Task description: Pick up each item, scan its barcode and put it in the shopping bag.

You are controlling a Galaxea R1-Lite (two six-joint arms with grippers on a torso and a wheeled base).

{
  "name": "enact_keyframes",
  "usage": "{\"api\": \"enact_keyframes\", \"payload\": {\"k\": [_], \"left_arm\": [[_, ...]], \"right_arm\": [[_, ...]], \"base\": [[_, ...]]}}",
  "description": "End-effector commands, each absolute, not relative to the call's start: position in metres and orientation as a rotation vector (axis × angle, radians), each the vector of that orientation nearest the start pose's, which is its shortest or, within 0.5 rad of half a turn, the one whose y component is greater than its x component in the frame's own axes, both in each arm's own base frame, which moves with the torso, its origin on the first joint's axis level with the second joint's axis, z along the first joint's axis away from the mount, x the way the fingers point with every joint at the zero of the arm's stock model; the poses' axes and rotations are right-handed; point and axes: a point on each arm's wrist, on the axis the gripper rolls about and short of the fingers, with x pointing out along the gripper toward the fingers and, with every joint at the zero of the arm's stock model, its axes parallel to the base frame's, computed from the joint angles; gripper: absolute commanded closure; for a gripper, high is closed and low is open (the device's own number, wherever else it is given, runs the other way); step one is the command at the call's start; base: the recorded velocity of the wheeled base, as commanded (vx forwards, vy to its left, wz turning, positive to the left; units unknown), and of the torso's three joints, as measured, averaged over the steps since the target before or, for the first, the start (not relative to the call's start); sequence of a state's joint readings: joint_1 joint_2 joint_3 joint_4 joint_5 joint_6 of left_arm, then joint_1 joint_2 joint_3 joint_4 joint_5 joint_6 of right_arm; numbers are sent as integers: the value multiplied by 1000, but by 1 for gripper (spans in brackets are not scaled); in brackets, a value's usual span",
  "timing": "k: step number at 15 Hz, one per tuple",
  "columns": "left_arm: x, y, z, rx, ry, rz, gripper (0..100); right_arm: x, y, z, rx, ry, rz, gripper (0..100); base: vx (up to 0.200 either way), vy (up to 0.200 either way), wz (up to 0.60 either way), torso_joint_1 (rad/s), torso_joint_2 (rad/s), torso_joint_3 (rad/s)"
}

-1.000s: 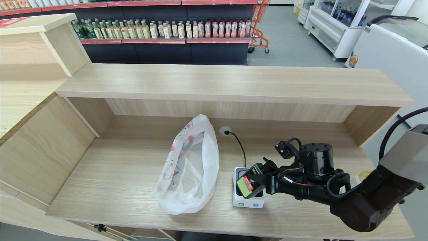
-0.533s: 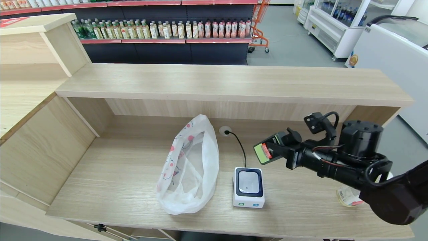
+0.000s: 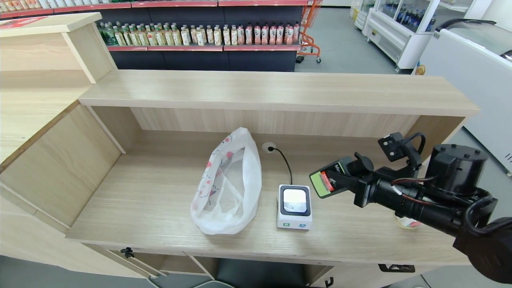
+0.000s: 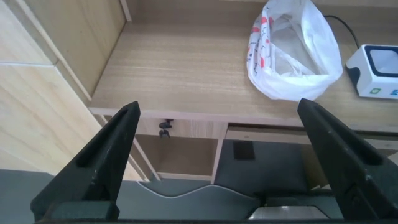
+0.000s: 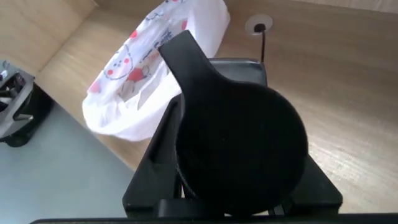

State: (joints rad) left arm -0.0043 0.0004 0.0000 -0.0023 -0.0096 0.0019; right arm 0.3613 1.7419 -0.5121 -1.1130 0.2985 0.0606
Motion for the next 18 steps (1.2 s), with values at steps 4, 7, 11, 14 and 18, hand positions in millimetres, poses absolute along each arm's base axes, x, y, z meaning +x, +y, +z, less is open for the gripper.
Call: {"api": "enact_keyframes", "payload": {"k": [4,7,11,14,18], "left_arm": [[-23,0,76,3,-2,-14,0],[-23,0,76,3,-2,-15,0],[-23,0,76,5,-2,-15,0],[-23,0,76,5,-2,-17,0],[-23,0,76,5,-2,-15,0]], "right_arm": [[278,124,138,40,138,693,100],[288,129,140,39,119,696,100],[307,137,145,40,80,699,100],[322,142,147,39,51,699,100],[338,155,142,40,68,713,100]], "base": [[-150,150,0,2,4,1],[0,200,0,-6,-7,6],[0,100,0,7,2,4],[0,67,0,1,2,-1],[0,200,0,10,5,2]]}}
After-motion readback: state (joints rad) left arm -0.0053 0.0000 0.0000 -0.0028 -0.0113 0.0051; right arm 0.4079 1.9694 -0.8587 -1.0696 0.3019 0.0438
